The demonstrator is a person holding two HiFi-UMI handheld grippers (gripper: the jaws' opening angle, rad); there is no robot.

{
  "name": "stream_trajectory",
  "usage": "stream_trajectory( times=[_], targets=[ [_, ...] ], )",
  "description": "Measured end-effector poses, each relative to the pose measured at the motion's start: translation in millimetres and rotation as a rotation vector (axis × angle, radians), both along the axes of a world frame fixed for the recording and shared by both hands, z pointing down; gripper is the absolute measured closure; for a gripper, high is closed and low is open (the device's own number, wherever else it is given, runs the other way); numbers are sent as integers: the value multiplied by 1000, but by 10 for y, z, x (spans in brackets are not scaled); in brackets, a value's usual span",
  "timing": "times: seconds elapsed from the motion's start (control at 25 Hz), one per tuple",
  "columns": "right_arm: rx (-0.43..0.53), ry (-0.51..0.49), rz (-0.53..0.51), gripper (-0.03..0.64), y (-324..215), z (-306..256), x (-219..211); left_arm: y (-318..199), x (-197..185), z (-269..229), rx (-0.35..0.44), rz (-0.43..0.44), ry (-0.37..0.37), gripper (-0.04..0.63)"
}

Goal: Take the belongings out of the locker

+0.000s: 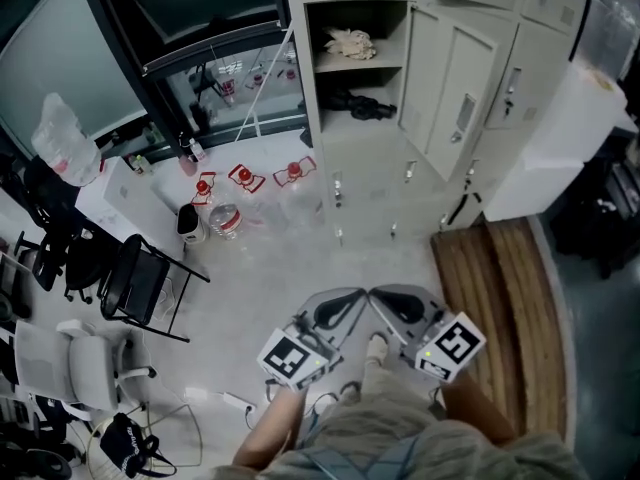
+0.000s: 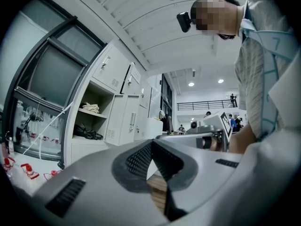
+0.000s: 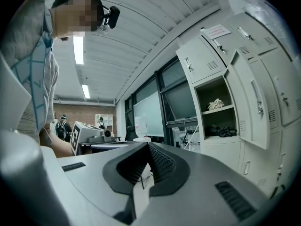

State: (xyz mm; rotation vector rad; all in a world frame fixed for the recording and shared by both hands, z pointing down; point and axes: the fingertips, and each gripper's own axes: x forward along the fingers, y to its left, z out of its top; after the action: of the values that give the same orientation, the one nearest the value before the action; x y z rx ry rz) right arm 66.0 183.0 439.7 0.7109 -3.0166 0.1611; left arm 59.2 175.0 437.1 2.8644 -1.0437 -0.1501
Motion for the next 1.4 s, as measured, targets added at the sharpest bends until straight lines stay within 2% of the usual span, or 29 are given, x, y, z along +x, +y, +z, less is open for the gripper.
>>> stream_trajectory(
  times=[0.24, 0.48, 1.0, 1.24, 1.4],
  targets=[
    [1, -13, -13, 615, -824, -22, 41, -822, 34, -40, -11, -29, 2, 592],
    [27, -23, -23, 615, -1537, -179, 174, -1532, 167, -209, 18, -28, -18, 592],
    [106, -34, -32, 615, -2481, -468, 233, -2471, 243, -493, 114, -39, -136, 592],
    [118, -15, -10, 615, -2916, -518, 107, -2906, 126, -527, 133, -33, -161, 592],
    [129, -2, 14, 615, -3203, -589, -42, -3195, -21, -599, 137, -28, -145, 592]
  ],
)
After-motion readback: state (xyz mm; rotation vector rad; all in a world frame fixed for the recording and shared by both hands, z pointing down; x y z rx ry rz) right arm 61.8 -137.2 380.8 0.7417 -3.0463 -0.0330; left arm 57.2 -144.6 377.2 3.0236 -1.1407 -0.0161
